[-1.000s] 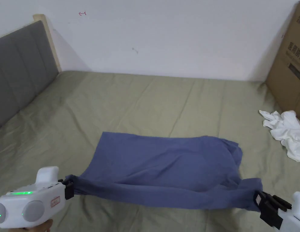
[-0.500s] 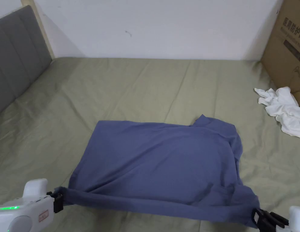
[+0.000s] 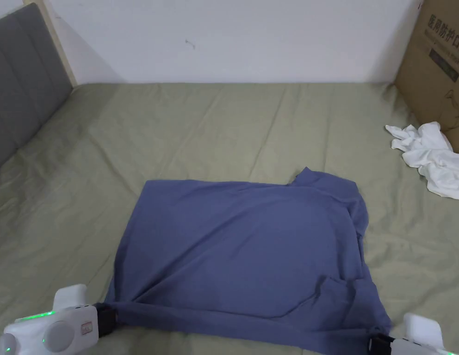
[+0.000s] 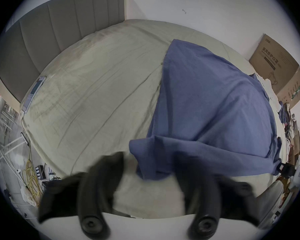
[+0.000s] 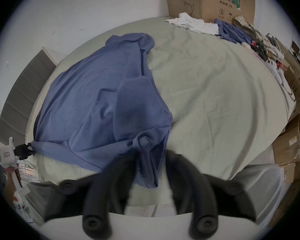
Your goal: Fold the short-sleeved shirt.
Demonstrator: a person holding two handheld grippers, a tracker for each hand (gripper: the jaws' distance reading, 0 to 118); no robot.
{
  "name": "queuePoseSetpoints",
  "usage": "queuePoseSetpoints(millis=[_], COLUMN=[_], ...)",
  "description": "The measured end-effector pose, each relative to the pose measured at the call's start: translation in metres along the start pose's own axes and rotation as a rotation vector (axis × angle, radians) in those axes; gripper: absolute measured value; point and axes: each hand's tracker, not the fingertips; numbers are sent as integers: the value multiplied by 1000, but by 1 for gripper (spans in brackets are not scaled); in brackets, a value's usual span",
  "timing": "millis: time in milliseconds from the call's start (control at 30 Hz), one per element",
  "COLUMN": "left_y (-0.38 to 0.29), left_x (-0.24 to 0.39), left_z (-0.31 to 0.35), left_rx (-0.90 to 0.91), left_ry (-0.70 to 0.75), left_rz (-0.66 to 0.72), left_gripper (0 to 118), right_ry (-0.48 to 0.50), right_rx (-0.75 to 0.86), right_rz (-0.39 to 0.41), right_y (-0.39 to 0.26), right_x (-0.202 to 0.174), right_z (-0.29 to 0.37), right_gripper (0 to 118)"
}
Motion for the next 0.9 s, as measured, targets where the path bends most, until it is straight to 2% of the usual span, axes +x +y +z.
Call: queuePoseSetpoints(millis=[33, 67, 100, 133, 167, 267, 367, 500, 633, 833, 900], left_y=[1, 4, 6, 11, 15, 29, 47, 73, 86, 78, 74], left_x=[1, 2, 2, 4, 6, 16, 28, 50, 69, 101, 104], left_z=[5, 13, 20, 29, 38, 74, 107, 147, 166, 173, 172], left_rx=[-12, 0, 8, 26, 48, 168, 292, 478, 616, 749, 760], left_ry=[-2, -17, -38, -70, -94, -157, -176, -154, -114, -33, -52], left_rz=[7, 12, 16, 21, 23, 21, -3, -29, -58, -170, -174], left_gripper=[81, 82, 83, 87, 94, 105, 111, 111, 111, 107, 91], right_ry=[6, 16, 28, 50, 59, 88, 106, 96, 13, -51, -64], right_rx=[10, 28, 55, 105, 146, 258, 385, 559, 693, 784, 812], right_rz=[3, 5, 6, 6, 9, 41, 68, 114, 179, 225, 231], right_y=[4, 9, 13, 21, 29, 57, 81, 103, 110, 106, 104], right_x=[0, -1, -3, -6, -9, -22, -38, -62, -85, -108, -113], right_z=[6, 13, 20, 31, 41, 73, 104, 143, 164, 173, 172], right_gripper=[57, 90, 106, 112, 112, 112, 112, 112, 112, 110, 91])
